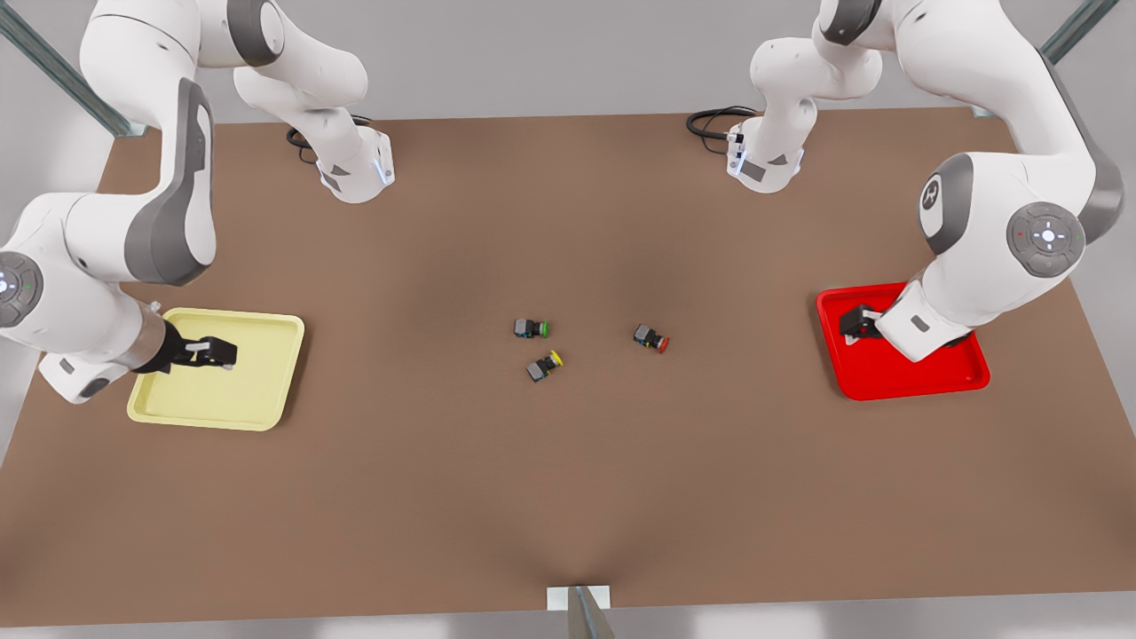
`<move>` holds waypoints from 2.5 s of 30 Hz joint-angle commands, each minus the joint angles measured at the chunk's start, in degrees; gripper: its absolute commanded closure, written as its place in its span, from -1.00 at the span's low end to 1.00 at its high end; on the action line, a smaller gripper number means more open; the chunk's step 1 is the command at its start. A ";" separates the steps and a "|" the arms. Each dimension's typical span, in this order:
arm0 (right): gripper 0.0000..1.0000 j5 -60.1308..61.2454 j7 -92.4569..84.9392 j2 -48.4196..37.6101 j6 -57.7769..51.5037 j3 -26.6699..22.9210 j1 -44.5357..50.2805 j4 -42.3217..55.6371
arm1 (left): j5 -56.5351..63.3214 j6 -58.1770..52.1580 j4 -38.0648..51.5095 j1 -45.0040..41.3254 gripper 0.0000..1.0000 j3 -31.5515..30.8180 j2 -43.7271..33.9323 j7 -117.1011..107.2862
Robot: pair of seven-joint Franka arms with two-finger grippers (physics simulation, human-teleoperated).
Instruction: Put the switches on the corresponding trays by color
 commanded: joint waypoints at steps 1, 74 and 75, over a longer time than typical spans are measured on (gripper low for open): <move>-1.00 0.00 0.07 0.00 -0.02 0.00 -0.07 0.00 | 0.12 -0.02 0.00 0.00 -1.00 0.00 0.00 -0.16; -0.78 -3.69 -96.35 26.98 49.02 11.51 31.05 -16.79 | -9.02 66.34 -51.06 -27.68 -0.02 -1.32 10.19 -89.63; -0.78 -3.69 -96.35 26.98 49.11 11.51 31.05 -16.79 | -9.02 66.34 -51.06 -27.68 -0.02 -1.32 10.37 -89.63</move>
